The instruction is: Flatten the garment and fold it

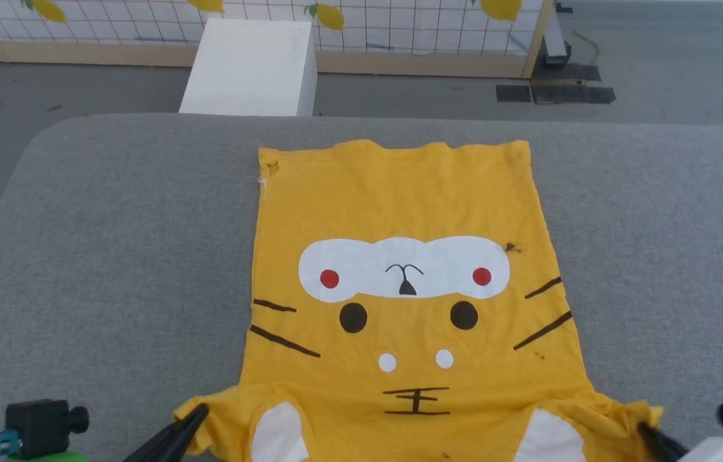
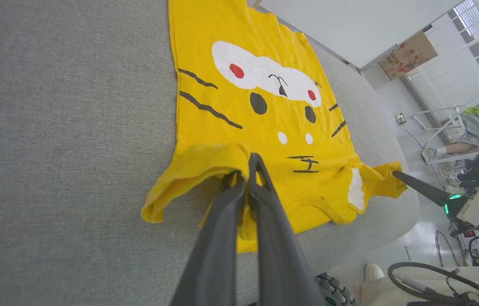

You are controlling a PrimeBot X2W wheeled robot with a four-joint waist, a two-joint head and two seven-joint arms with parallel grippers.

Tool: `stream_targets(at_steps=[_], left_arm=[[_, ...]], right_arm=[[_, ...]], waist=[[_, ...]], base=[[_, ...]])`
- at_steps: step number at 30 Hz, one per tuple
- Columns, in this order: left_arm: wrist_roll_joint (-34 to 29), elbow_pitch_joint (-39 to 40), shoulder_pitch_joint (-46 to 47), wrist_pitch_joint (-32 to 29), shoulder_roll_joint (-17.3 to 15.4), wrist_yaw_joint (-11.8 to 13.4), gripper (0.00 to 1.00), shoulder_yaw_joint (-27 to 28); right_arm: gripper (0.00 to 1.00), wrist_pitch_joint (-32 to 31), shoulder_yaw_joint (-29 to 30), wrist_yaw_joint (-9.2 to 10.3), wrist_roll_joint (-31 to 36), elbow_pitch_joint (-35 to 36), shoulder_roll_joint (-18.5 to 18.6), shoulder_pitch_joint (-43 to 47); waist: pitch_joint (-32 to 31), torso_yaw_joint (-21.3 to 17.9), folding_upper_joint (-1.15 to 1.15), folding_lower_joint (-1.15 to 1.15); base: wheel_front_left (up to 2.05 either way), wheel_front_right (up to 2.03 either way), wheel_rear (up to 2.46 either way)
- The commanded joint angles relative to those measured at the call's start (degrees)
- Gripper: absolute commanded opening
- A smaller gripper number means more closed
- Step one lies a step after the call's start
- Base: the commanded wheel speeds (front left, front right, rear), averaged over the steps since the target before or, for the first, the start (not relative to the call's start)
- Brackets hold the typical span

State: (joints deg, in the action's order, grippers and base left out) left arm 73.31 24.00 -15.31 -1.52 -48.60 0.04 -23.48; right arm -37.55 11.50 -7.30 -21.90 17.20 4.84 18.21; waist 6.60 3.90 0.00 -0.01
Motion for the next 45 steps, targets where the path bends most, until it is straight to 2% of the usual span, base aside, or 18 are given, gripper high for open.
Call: stream_targets(at_steps=[1, 4, 8, 14, 15, 17, 18, 19, 23, 28, 32, 34, 38, 45], left_arm=[[-1.5, -0.7, 2.0, 0.0, 0.7, 0.2, 0.00, -0.3], [-3.3, -1.7, 4.1, 0.1, 1.6, 0.2, 0.00, -1.1], [-5.5, -1.5, 5.5, -0.5, 1.3, 0.5, 0.00, -1.8], [-6.5, 0.5, 6.1, -0.5, 0.9, 1.3, 0.00, -1.5], [-6.6, 0.7, 6.2, -0.3, 0.9, 1.4, 0.00, -1.3], [-6.9, 1.1, 6.3, 0.1, 0.9, 1.7, 0.00, -1.0], [-7.3, 1.3, 6.3, 0.4, 0.9, 1.9, 0.00, -0.9], [-7.5, 1.5, 6.3, 0.6, 0.9, 2.1, 0.00, -0.9], [-8.3, 2.2, 6.0, 1.0, 1.1, 2.9, 0.00, -1.0], [-9.1, 2.8, 5.7, 1.2, 1.2, 3.6, 0.00, -1.3], [-9.4, 3.1, 5.8, 1.6, 1.3, 3.5, 0.00, -1.2], [-9.5, 3.1, 6.2, 1.6, 1.3, 3.1, 0.00, -1.3], [-10.0, 2.9, 7.7, 1.5, 1.2, 1.9, 0.00, -1.3], [-11.2, 2.8, 11.9, 1.2, 1.4, -1.3, 0.00, -1.9]], right_arm=[[0.00, 1.4, -1.4, -0.19, 1.4, -2.7, 0.6, -1.3], [0.00, 4.5, -3.2, -0.19, 3.9, -9.1, 1.0, -2.7], [0.00, 7.1, -4.3, -0.19, 6.2, -16.1, 0.7, -4.3], [0.00, 10.9, -4.7, -0.19, 7.4, -23.6, 0.2, -6.9], [0.10, 11.0, -4.7, -0.19, 7.3, -24.0, 0.1, -7.2], [0.44, 10.4, -4.7, -0.19, 6.9, -23.6, 0.2, -7.5], [0.84, 9.6, -4.6, -0.19, 6.6, -22.6, 0.5, -7.4], [1.00, 8.5, -4.4, -0.19, 6.0, -21.4, 0.6, -7.2], [1.00, 1.6, -2.2, -0.19, 2.5, -11.4, 1.6, -5.2], [1.00, -9.1, 3.3, -0.19, -1.3, 5.6, 2.7, -3.9], [1.00, -9.7, 5.4, -0.19, 0.0, 12.4, 5.2, -11.2], [1.00, -8.3, 5.0, -0.19, 1.6, 11.6, 6.2, -16.5], [1.00, -6.5, 2.0, -0.19, 6.0, 4.2, 6.8, -28.2], [1.00, -8.0, 0.1, -0.19, 14.5, -9.3, 6.3, -47.3]], waist=[[0.8, -0.2, 0.00, 0.01], [1.9, 0.2, 0.00, 0.01], [2.7, 0.7, 0.00, 0.01], [3.3, 1.4, 0.00, 0.01], [3.3, 1.4, 0.00, 0.01], [3.3, 1.4, 0.00, 0.01], [3.2, 1.4, 0.00, 0.01], [3.2, 1.4, 0.00, 0.01], [2.8, 1.4, 0.00, 0.01], [2.9, 1.8, 0.00, 0.01], [4.1, 2.2, 0.00, 0.01], [4.9, 2.5, 0.00, 0.01], [7.3, 3.3, 0.00, 0.01], [13.3, 6.6, 0.00, 0.01]], base=[[0.00, 0.00, 0.00], [0.00, 0.00, 0.00], [0.00, 0.00, 0.00], [0.00, 0.00, 0.00], [0.00, 0.00, 0.00], [0.00, 0.00, 0.00], [0.00, 0.00, 0.00], [0.00, 0.00, 0.00], [0.00, 0.00, 0.00], [0.00, 0.00, 0.00], [0.00, 0.00, 0.00], [0.00, 0.00, 0.00], [0.00, 0.00, 0.00], [0.00, 0.00, 0.00]])
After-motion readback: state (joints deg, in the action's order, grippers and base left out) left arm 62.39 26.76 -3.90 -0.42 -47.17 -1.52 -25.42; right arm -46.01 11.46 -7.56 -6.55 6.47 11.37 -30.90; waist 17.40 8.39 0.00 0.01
